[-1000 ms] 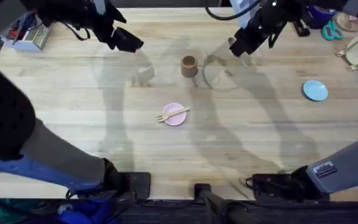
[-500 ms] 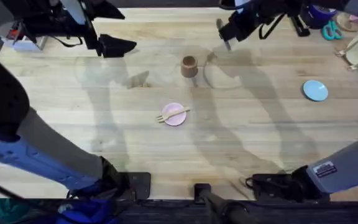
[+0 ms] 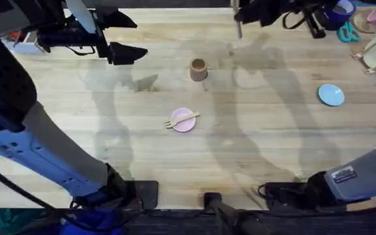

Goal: Pick up a utensil and set it on the pink plate, then put the other utensil in the container.

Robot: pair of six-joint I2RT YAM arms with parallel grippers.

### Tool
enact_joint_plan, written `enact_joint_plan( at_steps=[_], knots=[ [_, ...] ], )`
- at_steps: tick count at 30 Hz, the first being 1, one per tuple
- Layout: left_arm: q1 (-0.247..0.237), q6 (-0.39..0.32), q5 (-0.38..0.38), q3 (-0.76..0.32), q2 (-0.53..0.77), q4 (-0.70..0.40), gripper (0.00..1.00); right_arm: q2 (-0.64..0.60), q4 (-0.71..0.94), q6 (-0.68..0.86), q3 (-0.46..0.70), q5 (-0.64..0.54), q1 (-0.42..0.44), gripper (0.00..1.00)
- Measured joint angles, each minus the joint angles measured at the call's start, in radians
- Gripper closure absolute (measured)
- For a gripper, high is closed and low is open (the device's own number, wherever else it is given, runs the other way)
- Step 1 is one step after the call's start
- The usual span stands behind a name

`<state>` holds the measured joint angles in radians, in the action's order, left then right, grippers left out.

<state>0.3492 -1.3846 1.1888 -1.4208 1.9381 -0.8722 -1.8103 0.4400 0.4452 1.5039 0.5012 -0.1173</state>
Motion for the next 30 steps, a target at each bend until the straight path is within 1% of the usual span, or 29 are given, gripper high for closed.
enact_joint_plan(
  at_steps=[3,7,10,13,16,23,26,30],
  knots=[
    [0.0,0.0,0.002,0.0,0.0,0.0,0.008,0.0,-0.055,0.0,-0.012,0.095,0.059,0.966],
    [0.0,0.0,0.005,0.0,0.0,0.0,0.008,0.0,-0.096,0.0,-0.044,0.163,0.103,0.967],
    [0.0,0.0,0.005,0.0,0.0,0.0,0.008,0.0,-0.164,-0.001,-0.078,0.202,0.105,0.967],
    [0.0,0.0,0.005,0.0,0.0,0.0,0.008,0.0,-0.276,0.0,-0.125,0.247,0.105,0.967],
    [0.0,0.0,0.005,0.0,0.0,0.0,0.008,0.0,-0.414,-0.003,-0.187,0.316,0.112,0.966],
    [0.0,0.0,0.011,0.0,0.0,0.001,0.007,0.0,-0.635,-0.02,-0.326,0.483,0.135,0.967],
    [-0.002,0.0,0.024,0.0,0.0,0.002,0.007,0.0,-0.694,-0.023,-0.365,0.548,0.135,0.967],
    [-0.013,-0.001,0.04,0.0,0.0,0.001,0.008,0.0,-0.709,-0.023,-0.384,0.596,0.126,0.967]
  ],
)
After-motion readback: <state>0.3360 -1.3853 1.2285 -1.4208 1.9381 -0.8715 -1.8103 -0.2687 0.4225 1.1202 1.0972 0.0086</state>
